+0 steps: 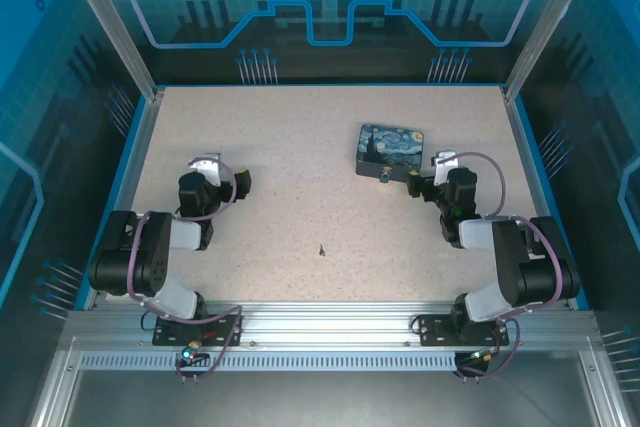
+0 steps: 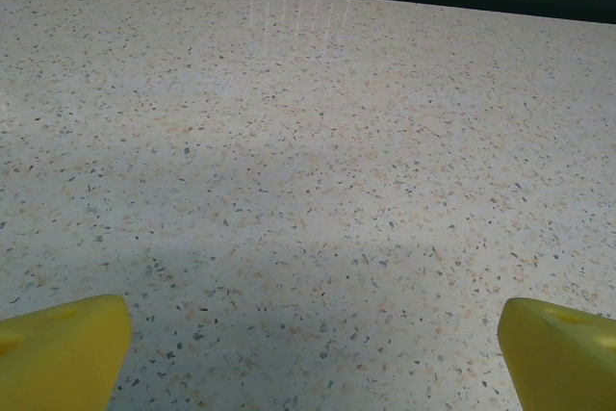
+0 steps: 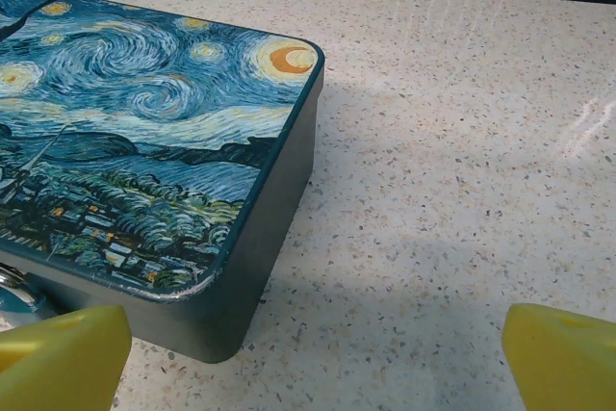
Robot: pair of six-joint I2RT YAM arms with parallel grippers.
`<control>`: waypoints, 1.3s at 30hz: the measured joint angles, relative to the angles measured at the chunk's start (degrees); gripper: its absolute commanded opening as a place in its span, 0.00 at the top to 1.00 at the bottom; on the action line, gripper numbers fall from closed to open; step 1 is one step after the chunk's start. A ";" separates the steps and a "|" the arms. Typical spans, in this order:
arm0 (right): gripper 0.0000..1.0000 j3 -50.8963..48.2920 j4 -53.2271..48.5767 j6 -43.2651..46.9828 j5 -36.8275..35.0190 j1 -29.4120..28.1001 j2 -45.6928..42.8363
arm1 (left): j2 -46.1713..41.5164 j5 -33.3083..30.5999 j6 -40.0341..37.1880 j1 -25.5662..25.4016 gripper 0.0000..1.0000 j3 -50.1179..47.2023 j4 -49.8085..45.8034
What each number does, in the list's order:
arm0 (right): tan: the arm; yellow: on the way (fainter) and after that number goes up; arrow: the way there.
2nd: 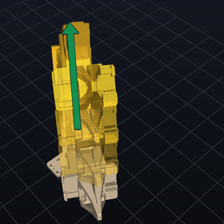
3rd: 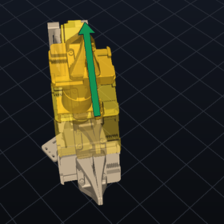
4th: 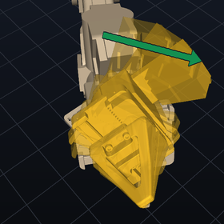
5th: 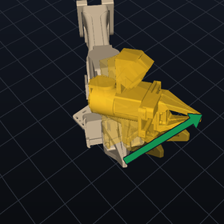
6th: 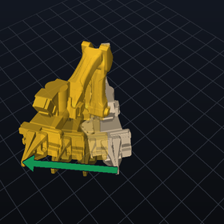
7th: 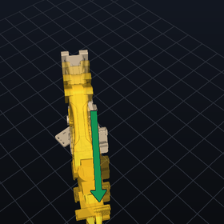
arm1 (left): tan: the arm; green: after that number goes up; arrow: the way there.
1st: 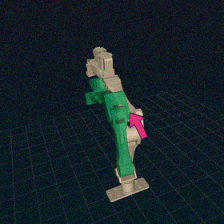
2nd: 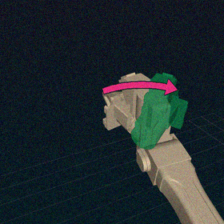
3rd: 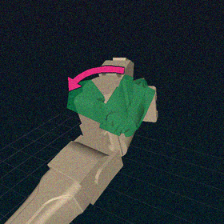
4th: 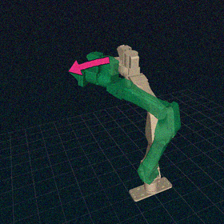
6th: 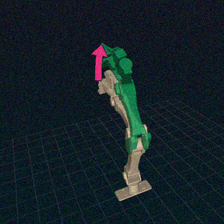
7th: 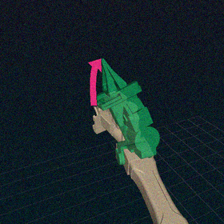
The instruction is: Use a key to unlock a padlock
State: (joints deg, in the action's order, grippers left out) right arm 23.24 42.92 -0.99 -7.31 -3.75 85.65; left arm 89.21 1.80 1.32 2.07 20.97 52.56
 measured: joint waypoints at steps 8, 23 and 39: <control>0.00 0.00 -0.02 -0.02 0.00 0.00 0.00 | 0.00 -0.02 0.00 0.02 0.01 0.00 0.00; 0.00 0.00 0.00 -0.02 0.02 0.00 0.00 | 0.00 -0.02 0.00 0.00 0.01 0.00 0.02; 0.00 12.74 -35.21 -9.99 1.11 2.23 -25.18 | -20.46 0.52 9.27 0.02 0.01 11.15 -21.35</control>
State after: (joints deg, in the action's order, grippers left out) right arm 35.99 7.70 -10.98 -6.20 -1.52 60.47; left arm 68.75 2.33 10.59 2.09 32.12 31.20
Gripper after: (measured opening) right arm 0.998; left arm 0.990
